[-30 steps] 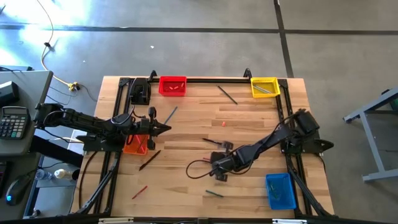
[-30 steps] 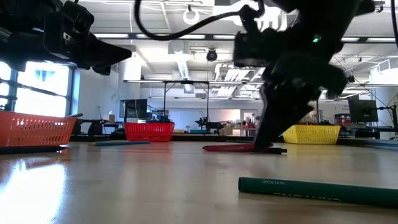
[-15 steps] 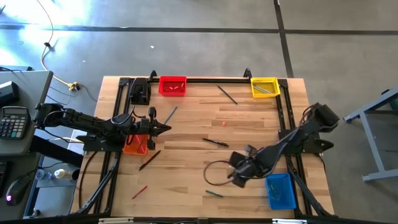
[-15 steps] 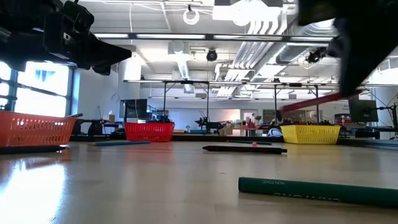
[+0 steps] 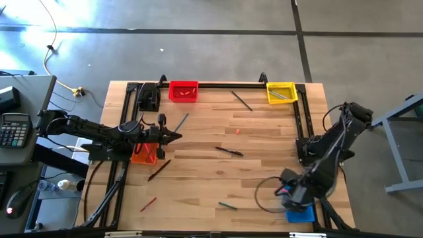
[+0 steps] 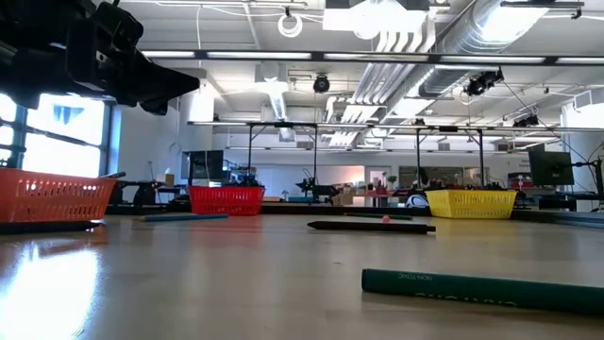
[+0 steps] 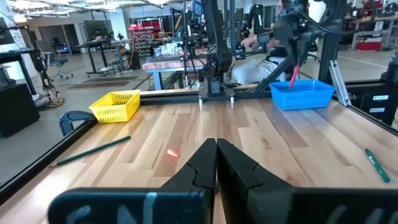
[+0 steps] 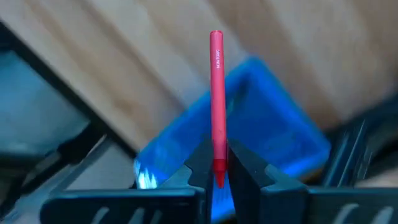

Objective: Sort crayons/erasers/pens/pencils in bins
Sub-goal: Put the red crayon into the blue basket

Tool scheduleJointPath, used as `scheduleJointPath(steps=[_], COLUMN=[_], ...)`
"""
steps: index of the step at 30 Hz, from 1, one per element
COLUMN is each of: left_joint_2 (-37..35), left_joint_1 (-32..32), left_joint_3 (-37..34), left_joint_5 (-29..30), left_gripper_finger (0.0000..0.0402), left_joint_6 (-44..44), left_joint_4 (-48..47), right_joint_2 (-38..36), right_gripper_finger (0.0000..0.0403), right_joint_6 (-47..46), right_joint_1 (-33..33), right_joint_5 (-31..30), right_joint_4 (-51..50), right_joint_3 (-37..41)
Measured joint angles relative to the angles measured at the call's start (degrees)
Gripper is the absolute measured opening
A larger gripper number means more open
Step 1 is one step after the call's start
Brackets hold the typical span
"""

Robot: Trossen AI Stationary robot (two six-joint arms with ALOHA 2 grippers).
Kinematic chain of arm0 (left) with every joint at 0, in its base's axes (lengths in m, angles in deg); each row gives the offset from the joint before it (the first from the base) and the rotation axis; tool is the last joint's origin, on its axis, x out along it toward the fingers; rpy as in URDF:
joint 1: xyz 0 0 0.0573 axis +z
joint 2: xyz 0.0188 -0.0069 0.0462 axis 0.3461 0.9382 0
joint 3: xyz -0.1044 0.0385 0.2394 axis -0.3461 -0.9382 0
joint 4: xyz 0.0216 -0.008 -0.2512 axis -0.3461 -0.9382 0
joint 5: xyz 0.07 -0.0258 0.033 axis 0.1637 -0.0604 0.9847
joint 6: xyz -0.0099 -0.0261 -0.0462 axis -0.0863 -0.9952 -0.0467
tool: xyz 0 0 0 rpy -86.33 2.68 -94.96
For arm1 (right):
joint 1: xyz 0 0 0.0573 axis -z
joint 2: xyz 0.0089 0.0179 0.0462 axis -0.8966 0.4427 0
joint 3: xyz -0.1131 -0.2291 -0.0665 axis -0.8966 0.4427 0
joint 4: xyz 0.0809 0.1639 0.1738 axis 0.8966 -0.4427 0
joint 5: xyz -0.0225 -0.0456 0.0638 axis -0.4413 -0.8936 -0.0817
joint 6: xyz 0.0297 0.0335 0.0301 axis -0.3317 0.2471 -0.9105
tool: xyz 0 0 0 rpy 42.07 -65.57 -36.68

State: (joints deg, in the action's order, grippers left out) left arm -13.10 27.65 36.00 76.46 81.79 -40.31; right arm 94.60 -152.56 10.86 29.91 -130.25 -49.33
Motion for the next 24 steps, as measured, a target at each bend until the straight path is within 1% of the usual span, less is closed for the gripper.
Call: scheduleJointPath(steps=[4, 7, 13, 18, 24], left_joint_2=[0.00, 0.00, 0.00, -0.02, 0.00], left_joint_1=[0.00, 0.00, 0.00, 0.00, 0.00], left_joint_3=[0.00, 0.00, 0.00, 0.00, 0.00], left_joint_5=[0.20, 0.20, 0.20, 0.20, 0.20], left_gripper_finger=[0.0003, 0.0003, 0.0003, 0.0003, 0.0003], left_joint_6=[0.00, 0.00, 0.00, 0.00, 0.00], left_joint_4=[-0.07, -0.13, -0.31, -0.33, -0.59], right_joint_2=[-0.18, 0.43, 2.38, 2.92, 2.90], right_gripper_finger=[0.0025, 0.0025, 0.0025, 0.0025, 0.0030], right_joint_6=[-10.42, -14.82, -15.90, -14.91, -14.31], right_joint_1=[-4.71, -7.02, -7.68, -6.70, -4.90], right_joint_5=[3.62, 4.66, 4.87, 5.23, 8.91], right_joint_4=[-0.21, -0.24, 0.11, 3.84, 5.31], right_joint_3=[-0.01, -0.01, 1.40, 4.60, 8.67])
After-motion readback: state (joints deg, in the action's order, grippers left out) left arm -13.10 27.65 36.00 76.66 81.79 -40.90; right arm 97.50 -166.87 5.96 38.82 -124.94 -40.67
